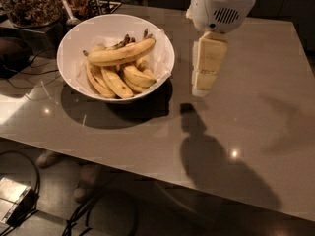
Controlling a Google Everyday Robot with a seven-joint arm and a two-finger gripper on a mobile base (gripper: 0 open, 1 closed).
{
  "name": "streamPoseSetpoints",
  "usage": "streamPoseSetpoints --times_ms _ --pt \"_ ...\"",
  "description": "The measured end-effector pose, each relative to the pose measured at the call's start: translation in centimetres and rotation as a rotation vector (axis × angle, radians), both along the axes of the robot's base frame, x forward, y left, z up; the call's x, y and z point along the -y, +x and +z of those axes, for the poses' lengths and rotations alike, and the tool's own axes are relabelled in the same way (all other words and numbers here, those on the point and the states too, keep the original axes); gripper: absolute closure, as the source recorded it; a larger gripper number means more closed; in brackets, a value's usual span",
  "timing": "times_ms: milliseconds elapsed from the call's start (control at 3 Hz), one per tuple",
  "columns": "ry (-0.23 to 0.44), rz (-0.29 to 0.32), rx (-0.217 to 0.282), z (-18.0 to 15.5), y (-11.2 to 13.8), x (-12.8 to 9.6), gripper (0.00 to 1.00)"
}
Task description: Pick banana from white bowl
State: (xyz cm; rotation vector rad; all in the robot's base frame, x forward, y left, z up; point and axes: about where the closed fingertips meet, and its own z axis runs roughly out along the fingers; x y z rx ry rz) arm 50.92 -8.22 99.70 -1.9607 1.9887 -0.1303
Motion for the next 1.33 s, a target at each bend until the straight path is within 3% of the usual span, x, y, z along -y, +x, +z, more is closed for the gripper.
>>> streamPoseSetpoints --times_ms 333,1000,1333 --pt "-0.009 0.033 -0.005 -0.1 1.9 -2.4 0.00" --pt "-0.034 0.171 -0.032 -0.8 6.6 -9.3 0.00" --pt "-0.038 0.210 -0.031 -1.0 8.1 -11.1 0.00"
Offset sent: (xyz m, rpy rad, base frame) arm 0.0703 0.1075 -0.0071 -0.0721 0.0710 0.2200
